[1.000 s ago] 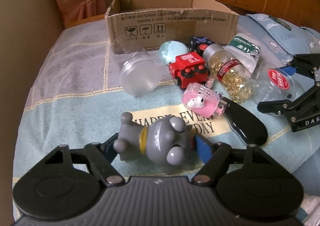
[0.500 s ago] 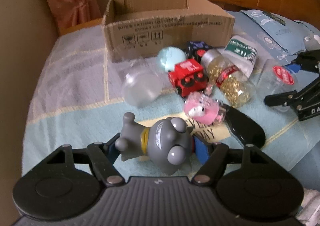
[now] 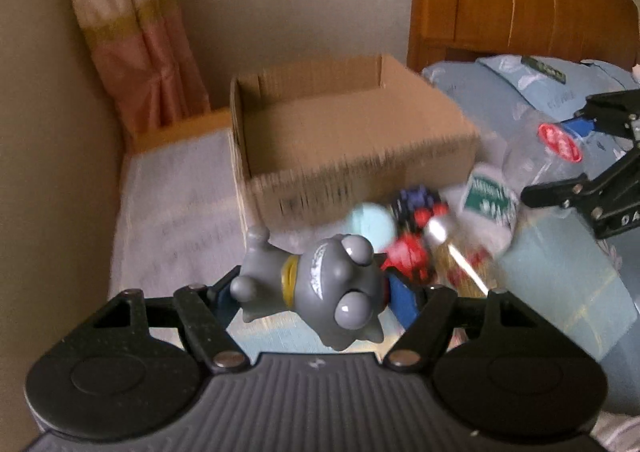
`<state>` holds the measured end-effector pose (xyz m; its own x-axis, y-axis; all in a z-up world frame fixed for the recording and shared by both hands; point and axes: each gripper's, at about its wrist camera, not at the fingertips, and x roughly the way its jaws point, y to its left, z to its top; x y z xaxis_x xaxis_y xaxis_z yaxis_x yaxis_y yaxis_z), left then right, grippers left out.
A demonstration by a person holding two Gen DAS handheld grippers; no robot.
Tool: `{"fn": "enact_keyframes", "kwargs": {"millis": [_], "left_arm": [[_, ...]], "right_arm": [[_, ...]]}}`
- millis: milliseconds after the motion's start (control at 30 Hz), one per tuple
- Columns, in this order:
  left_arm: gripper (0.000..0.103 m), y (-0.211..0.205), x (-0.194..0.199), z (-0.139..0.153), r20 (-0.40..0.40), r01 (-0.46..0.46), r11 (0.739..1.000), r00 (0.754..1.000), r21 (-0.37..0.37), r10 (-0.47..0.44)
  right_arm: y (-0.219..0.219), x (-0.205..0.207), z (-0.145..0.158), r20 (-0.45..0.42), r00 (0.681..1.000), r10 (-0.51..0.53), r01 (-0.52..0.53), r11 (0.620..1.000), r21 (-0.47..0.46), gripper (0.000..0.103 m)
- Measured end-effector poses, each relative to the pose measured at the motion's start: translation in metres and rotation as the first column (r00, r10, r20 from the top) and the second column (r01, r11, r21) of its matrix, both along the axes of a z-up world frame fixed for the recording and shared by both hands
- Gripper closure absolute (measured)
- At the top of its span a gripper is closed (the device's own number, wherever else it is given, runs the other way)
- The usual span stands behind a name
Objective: Organize rigid objects
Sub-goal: 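Carry the clear box into the cardboard box and open the right tool while the left carries the figurine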
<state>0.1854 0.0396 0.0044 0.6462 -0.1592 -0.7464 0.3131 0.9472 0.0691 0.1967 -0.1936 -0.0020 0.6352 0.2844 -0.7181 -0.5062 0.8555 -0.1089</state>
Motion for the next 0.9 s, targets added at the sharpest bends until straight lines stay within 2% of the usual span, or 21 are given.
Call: {"fn": "enact_keyframes", "kwargs": {"millis": [167, 300, 400, 533, 600, 633, 733, 900], "left_arm": [[0.030, -0.004, 0.035, 0.023, 0.055, -0.005, 1.000, 0.998, 0.011, 0.004], [0.030, -0.009, 0.067, 0.033, 0.067, -0.026, 1.000, 0.997, 0.011, 0.025], [0.030, -0.013, 0.083, 0.035, 0.084, -0.061, 0.997, 0.995, 0.042, 0.057], [0.030, -0.018, 0.093, 0.034, 0.091, -0.063, 0.995, 0.994, 0.072, 0.056], [0.030, -0.019, 0.098, 0.036, 0.096, -0.072, 0.994, 0.993, 0.084, 0.064], [0.030, -0.019, 0.100, 0.037, 0.097, -0.078, 0.993, 0.993, 0.086, 0.070], [0.030, -0.018, 0.103, 0.039, 0.096, -0.082, 0.993, 0.993, 0.085, 0.074], [0.030, -0.023, 0.111, 0.040, 0.098, -0.080, 0.993, 0.993, 0.092, 0.071]], "right_arm": [[0.015, 0.031, 0.016, 0.024, 1.000, -0.002, 0.002, 1.000, 0.006, 0.022], [0.025, 0.058, 0.026, 0.033, 0.999, -0.010, 0.008, 0.999, 0.036, 0.022], [0.033, 0.084, 0.026, 0.026, 0.999, -0.034, 0.033, 0.999, 0.036, 0.022], [0.037, 0.111, 0.020, 0.006, 0.996, -0.090, 0.090, 0.993, 0.071, 0.021], [0.036, 0.122, 0.016, 0.022, 0.989, -0.146, 0.143, 0.986, 0.085, 0.008], [0.034, 0.126, 0.014, 0.020, 0.985, -0.169, 0.166, 0.982, 0.093, 0.000], [0.031, 0.126, 0.010, 0.005, 0.984, -0.179, 0.177, 0.976, 0.125, 0.000], [0.028, 0.108, 0.010, 0.010, 0.983, -0.185, 0.183, 0.978, 0.099, 0.000]]}}
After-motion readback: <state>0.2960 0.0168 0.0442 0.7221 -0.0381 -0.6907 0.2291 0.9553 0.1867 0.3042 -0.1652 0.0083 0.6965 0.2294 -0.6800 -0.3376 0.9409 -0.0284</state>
